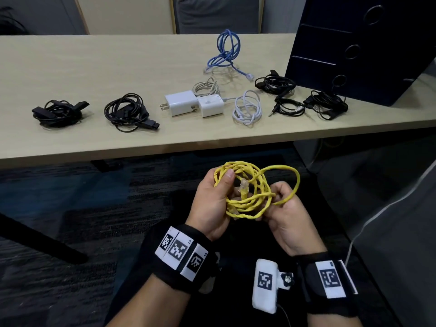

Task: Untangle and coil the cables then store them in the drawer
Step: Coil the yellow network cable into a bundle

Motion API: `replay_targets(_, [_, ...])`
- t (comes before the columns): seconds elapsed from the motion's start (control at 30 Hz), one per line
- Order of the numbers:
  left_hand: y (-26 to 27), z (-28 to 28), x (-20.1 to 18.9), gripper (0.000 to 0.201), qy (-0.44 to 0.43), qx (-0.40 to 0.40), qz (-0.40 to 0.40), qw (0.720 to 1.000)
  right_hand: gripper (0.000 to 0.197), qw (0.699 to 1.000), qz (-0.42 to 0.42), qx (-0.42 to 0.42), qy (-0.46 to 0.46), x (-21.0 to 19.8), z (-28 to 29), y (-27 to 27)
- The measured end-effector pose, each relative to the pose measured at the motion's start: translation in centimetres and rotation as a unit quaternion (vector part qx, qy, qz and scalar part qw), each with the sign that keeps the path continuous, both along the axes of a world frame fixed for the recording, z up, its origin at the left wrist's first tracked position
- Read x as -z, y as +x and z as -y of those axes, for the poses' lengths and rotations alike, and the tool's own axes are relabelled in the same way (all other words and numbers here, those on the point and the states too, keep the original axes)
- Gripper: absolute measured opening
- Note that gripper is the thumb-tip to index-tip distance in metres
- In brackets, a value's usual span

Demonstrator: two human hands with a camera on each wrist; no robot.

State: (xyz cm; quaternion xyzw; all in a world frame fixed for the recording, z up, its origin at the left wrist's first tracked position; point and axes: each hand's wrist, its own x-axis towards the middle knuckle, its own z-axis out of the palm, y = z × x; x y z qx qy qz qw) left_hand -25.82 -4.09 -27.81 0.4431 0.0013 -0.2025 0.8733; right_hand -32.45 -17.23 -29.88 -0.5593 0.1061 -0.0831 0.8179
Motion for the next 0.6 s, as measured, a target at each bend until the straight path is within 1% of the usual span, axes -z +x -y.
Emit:
replay_targets(0.03, [0.0,0.2,0.0,0.021,0.02,-0.019,0.009,1.0,0.033,1.0,-0.014,0.012,-0.003,0.3,-0.1,0.2])
replay_targets(0.07, [-0.1,0.3,-0.1,0.017,0.041,-0.041,0.02,0.998,0.035,0.998,-0.04,0.021,-0.037,0.6,-0.1,0.2])
replay_targets(0.1, [0.0,0.3,0.0,0.013,0.065,-0.07,0.032,0.995,0.037,0.992,-0.07,0.026,-0.103,0.5,0.0,0.2])
replay_targets(0.13, [0.2,0.3,0.4,0.01,0.091,-0.1,0.045,0.99,0.041,0.976,-0.102,0.035,-0.191,0.2,0.2,0.0])
replay_targets(0.17, [0.5,0.1,0.7,0.008,0.115,-0.132,0.055,0.983,0.044,0.953,-0.128,0.058,-0.27,-0.2,0.5,-0.2])
replay_targets(0.2, [0.9,0.0,1.2,0.007,0.138,-0.163,0.062,0.975,0.044,0.931,-0.13,0.082,-0.331,-0.8,0.8,-0.4])
replay_targets(0.23, [1.1,-0.1,1.3,0.008,0.16,-0.184,0.071,0.967,0.039,0.917,-0.104,0.09,-0.374,-1.6,0.8,-0.7])
replay_targets(0.3, [1.1,-0.1,1.6,0.011,0.206,-0.193,0.099,0.954,0.026,0.909,-0.037,0.032,-0.413,-3.3,-0.1,-0.7])
replay_targets(0.33, [1.0,0.0,1.5,0.011,0.216,-0.191,0.117,0.951,0.026,0.906,-0.015,-0.007,-0.423,-3.8,-0.8,-0.5])
replay_targets(0.37, [0.8,0.2,1.5,0.012,0.22,-0.186,0.133,0.948,0.032,0.896,-0.004,-0.033,-0.442,-4.0,-1.4,-0.4])
replay_targets(0.4, [0.6,0.5,1.5,0.013,0.218,-0.179,0.145,0.948,0.036,0.883,0.001,-0.045,-0.466,-3.9,-1.8,-0.1])
replay_targets(0.43, [0.4,0.6,1.4,0.014,0.216,-0.174,0.153,0.949,0.034,0.871,0.004,-0.044,-0.49,-3.8,-2.1,0.2])
replay_targets(0.47, [0.3,0.5,1.4,0.013,0.212,-0.168,0.158,0.95,0.026,0.862,0.009,-0.041,-0.505,-3.9,-2.2,0.4])
replay_targets(0.53, [0.2,0.3,1.3,0.013,0.216,-0.171,0.156,0.949,0.012,0.865,0.04,-0.042,-0.499,-4.0,-2.3,0.4])
replay_targets(0.6, [0.3,0.2,1.4,0.012,0.219,-0.192,0.138,0.947,0.009,0.879,0.081,-0.049,-0.467,-4.0,-2.4,0.2])
